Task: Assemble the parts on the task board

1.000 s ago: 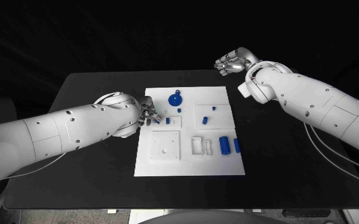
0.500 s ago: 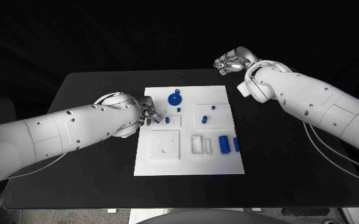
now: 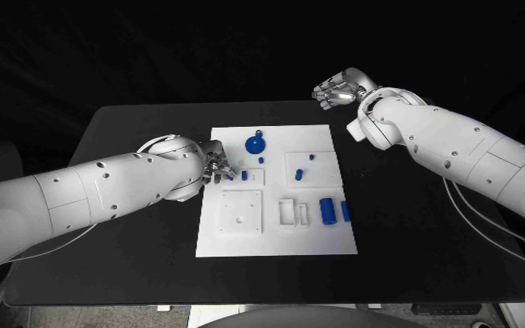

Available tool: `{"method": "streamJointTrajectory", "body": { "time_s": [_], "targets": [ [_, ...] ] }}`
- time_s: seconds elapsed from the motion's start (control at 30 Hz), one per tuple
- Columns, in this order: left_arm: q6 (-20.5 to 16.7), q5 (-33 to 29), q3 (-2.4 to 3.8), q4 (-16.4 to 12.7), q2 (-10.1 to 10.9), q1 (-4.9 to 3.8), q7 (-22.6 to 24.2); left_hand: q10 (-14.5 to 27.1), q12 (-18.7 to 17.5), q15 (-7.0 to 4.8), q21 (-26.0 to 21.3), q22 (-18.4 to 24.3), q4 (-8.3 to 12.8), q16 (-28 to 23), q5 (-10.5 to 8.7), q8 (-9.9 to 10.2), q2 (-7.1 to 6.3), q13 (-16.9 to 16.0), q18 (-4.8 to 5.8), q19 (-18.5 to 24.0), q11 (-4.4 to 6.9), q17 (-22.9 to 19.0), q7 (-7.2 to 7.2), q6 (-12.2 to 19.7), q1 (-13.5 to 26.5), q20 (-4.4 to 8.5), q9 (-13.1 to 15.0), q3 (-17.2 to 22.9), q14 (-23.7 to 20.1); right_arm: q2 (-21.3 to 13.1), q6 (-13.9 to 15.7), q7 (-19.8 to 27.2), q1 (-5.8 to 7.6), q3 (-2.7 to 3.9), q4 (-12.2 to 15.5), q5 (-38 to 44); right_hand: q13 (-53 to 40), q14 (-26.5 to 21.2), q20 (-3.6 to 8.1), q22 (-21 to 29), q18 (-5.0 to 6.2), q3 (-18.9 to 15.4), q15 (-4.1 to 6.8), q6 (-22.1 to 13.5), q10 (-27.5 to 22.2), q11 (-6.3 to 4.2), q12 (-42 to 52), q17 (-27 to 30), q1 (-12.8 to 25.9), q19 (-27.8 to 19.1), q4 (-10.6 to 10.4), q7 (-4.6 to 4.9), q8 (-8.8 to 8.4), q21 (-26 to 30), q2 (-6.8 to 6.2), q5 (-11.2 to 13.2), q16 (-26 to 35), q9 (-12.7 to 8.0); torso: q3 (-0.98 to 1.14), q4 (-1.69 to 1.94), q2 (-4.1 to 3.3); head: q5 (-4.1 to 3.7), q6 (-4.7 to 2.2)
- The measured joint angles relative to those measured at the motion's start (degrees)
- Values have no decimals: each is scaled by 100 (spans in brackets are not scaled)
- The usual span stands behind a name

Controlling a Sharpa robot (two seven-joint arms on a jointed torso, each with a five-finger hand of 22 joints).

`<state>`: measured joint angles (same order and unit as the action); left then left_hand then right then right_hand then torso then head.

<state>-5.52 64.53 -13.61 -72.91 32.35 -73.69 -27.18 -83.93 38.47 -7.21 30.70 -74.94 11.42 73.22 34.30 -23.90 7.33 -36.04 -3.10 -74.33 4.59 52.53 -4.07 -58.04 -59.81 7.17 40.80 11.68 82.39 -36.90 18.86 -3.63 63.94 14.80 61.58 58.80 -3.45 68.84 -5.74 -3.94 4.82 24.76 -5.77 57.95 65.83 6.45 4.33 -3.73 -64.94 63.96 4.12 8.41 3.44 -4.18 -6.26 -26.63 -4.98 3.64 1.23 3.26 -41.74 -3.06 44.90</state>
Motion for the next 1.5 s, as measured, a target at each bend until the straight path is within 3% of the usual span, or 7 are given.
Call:
{"method": "streamJointTrajectory", "body": {
  "time_s": [0.6,1.2,1.3,1.5],
  "targets": [
    [90,7,3,7,12,1,4,-18,0,0,0,1,-10,0,25,-23,0,-1,0,0,14,-1,0,0,0,0,14,10,0,-3,-16,-2,-2,-2,-1,0,0,0,0,0,0,0,0,0,0,0,0,0,0,0,0,0,0,0,0,0,0,0,-6,3,1,13,14],
    [191,5,7,69,-16,-4,40,-2,0,1,0,3,-11,-15,-45,-22,6,-10,0,0,22,-44,21,21,6,0,33,11,-1,-10,-21,-3,-4,0,6,0,-1,0,0,0,0,0,0,0,0,0,0,0,0,0,0,0,0,0,0,0,0,0,3,-2,2,2,16],
    [218,-9,8,96,-30,-6,50,-2,0,1,0,3,-45,-56,-123,38,11,-10,0,0,22,-91,21,20,11,0,-36,45,-1,-13,-22,-3,-4,0,8,0,-1,0,0,0,0,0,0,0,0,0,0,0,0,0,0,0,0,0,0,0,0,0,3,-2,2,-2,15],
    [269,-59,7,156,-60,-5,77,-2,-22,-13,-43,3,-322,-68,-234,94,-17,-7,0,-21,21,-145,40,1,-77,21,-95,-69,-15,-23,-22,-4,-4,-2,9,0,-1,0,0,0,0,0,0,0,0,0,0,0,0,0,0,0,0,0,0,0,0,0,3,-2,1,-14,15]
  ]
}}
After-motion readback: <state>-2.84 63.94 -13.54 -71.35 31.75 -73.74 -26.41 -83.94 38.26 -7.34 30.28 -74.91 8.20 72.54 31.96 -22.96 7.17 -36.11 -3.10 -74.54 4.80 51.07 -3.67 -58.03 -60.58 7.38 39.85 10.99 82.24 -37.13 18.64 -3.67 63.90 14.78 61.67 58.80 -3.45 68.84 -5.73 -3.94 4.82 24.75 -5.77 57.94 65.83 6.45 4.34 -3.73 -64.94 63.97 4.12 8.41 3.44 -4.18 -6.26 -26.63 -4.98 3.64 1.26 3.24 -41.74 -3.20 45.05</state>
